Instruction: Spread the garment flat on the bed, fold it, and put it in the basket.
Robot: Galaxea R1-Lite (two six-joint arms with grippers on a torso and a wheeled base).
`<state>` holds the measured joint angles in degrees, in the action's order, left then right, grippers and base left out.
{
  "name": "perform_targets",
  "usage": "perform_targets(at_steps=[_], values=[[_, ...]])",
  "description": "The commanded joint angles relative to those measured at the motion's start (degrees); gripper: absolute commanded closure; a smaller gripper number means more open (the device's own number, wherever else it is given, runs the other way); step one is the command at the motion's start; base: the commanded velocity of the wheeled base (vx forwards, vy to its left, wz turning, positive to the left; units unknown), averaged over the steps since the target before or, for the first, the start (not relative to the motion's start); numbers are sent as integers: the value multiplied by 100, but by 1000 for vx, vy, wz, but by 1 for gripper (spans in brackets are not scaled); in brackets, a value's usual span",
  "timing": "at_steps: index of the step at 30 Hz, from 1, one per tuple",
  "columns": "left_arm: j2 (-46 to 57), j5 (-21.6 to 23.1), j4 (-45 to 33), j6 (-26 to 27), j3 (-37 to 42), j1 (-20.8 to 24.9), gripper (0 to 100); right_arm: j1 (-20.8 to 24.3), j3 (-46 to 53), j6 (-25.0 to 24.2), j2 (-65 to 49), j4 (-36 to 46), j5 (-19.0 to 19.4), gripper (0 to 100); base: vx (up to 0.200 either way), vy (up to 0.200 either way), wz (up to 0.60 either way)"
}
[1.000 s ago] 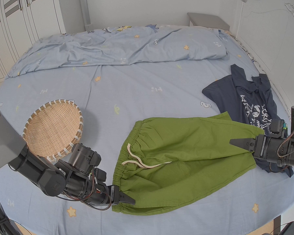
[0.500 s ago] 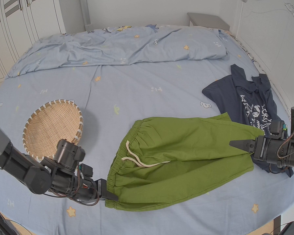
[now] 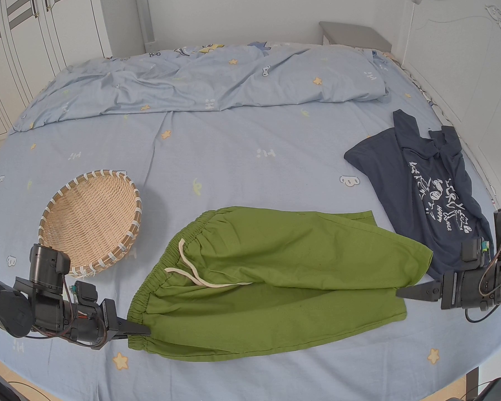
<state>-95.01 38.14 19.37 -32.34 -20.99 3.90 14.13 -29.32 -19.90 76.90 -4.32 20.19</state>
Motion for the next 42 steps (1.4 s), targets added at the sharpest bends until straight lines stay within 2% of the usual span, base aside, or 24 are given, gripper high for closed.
perform_targets(at_steps=[1,4,8,12,16,20,26,32,42], values=[[317,97,40,430,315,-452,100,-596,620,671,255,89,328,0,0,0,0],[246,97,32,712,350,-434,100,-903,822,1084,616,62,539,0,0,0,0],[-17,97,40,747,306,-381,100,-1334,849,1559,1222,-96,873,0,0,0,0],[-114,97,40,756,271,-390,100,-1492,866,1805,1732,-439,1031,0,0,0,0],[-88,97,40,747,280,-408,100,-1413,919,1814,2031,-896,1233,0,0,0,0],[-79,97,32,747,289,-408,100,-1272,919,1796,2198,-1230,1277,0,0,0,0],[-105,97,40,747,262,-381,100,-1237,585,1761,2479,-1300,1268,0,0,0,0],[-88,97,40,747,254,-390,100,-1220,576,1770,2629,-1449,1453,0,0,0,0],[-88,88,40,756,245,-399,100,-1281,532,1779,2857,-1625,1470,0,0,0,0]])
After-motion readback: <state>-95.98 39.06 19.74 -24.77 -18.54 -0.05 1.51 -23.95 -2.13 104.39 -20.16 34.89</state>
